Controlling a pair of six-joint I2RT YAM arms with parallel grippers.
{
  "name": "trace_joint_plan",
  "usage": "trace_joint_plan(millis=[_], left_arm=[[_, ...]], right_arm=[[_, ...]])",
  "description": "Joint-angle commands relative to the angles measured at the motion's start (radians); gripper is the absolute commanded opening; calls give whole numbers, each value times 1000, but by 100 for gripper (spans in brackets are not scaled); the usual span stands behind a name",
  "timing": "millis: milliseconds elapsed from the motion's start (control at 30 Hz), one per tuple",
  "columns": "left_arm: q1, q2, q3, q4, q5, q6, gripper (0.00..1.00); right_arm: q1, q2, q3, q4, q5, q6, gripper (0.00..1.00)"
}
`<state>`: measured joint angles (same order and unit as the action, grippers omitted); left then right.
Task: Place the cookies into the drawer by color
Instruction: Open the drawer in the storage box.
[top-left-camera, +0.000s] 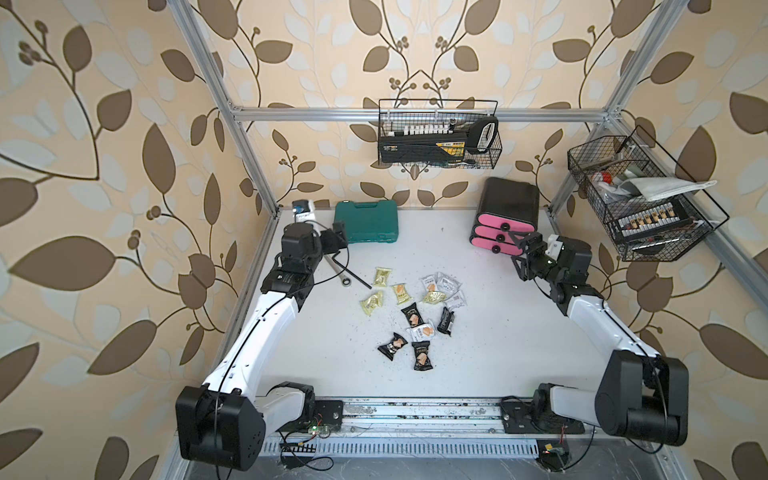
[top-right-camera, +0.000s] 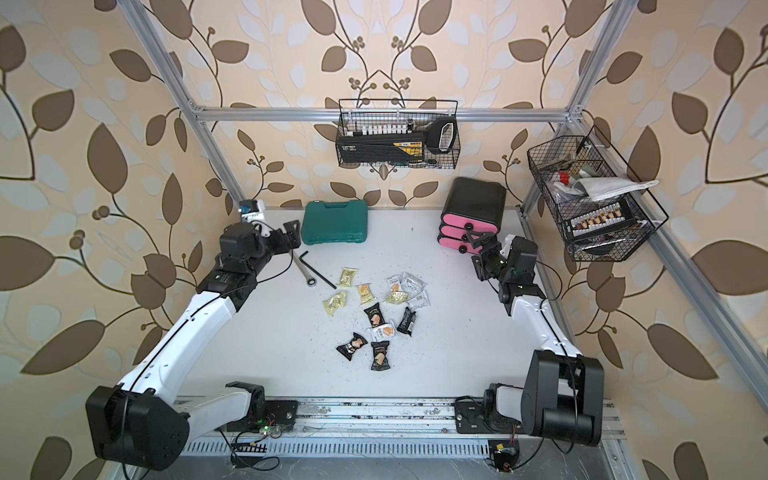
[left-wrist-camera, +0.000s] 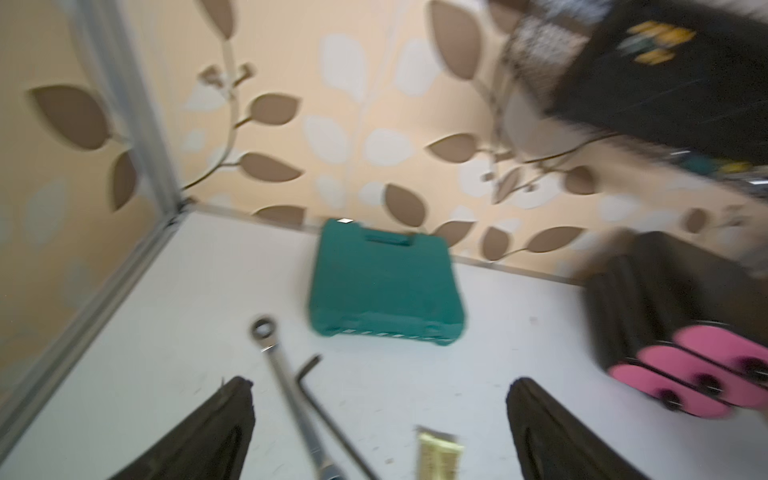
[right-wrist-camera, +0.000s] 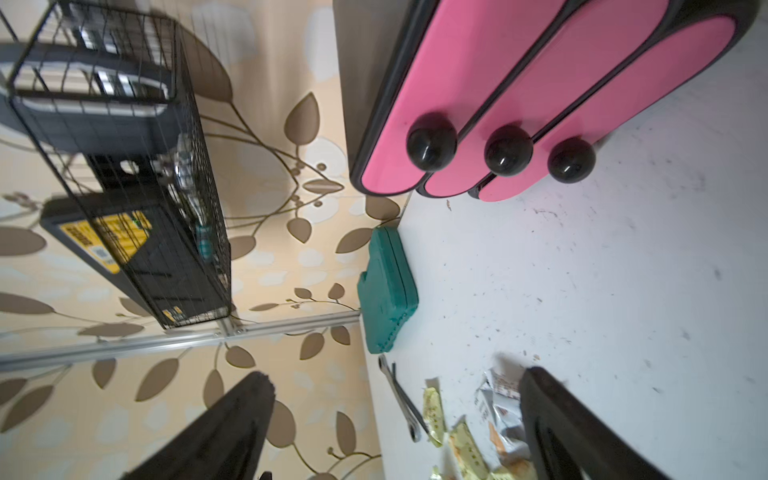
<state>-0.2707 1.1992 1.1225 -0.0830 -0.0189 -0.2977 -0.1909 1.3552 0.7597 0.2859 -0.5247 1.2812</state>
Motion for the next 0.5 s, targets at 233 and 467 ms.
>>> trace_joint_plan(millis=[233,467], left_arm=[[-62,220,216,-145,277,109,98],[-62,235,158,-153,264,216,98]], right_arm=[[-6,250,103,263,5,125,71],[-3,369,157,331,35,111,53]])
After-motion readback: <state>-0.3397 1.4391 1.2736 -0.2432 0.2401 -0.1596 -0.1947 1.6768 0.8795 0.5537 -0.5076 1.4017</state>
